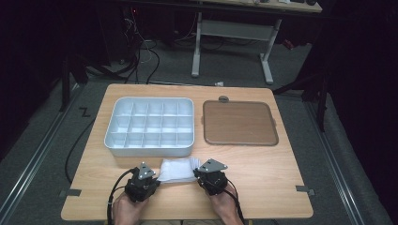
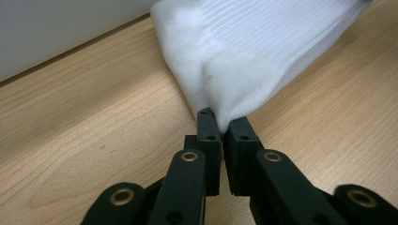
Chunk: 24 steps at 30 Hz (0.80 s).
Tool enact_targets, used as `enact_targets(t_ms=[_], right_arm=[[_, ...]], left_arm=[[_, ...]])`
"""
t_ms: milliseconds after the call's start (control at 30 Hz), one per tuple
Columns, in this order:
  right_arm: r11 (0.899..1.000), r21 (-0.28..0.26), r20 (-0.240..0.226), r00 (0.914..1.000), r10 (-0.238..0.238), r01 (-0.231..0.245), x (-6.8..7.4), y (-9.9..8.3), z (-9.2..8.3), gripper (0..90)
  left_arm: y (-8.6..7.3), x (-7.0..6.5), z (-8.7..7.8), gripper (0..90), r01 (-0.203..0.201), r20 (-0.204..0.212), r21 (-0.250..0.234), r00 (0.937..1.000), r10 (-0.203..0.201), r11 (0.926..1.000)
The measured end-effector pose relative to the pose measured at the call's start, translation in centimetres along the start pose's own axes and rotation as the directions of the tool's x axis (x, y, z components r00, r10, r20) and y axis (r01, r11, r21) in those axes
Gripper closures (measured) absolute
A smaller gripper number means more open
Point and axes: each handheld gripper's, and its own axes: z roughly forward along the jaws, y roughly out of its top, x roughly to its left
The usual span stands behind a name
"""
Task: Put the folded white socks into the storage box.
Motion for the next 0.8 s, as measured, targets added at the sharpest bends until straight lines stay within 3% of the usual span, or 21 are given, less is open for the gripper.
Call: enact_targets(t_ms=[267,433,500,633,800], right_arm=[[0.999,0.045,0.04,0.9992,0.004,-0.006,-0.8,-1.3,0.6,86.4],[0.999,0.038,0.025,0.9994,0.023,-0.024,-1.1,-1.4,0.7,85.9],[0.999,0.037,0.014,0.9995,0.028,-0.028,-1.2,-1.4,0.7,84.9],[0.999,0.027,-0.013,0.9989,0.046,-0.045,-1.4,-1.4,0.4,77.8],[0.997,-0.015,-0.025,0.997,0.074,-0.074,-1.4,-1.0,-0.5,71.2]], left_arm=[[0.0,-0.1,0.3,86.3,-0.003,0.0,0.021,1.0,0.003,0.9998],[0.2,-0.2,0.5,85.8,-0.006,0.0,0.032,1.0,0.006,0.9995],[0.2,-0.1,0.4,84.6,0.012,0.013,0.035,0.9998,-0.013,0.9993],[0.4,0.2,0.1,71.3,0.062,0.046,0.043,0.9969,-0.064,0.9971],[1.4,0.3,-1.0,51.8,0.13,0.109,0.053,0.9848,-0.135,0.9901]])
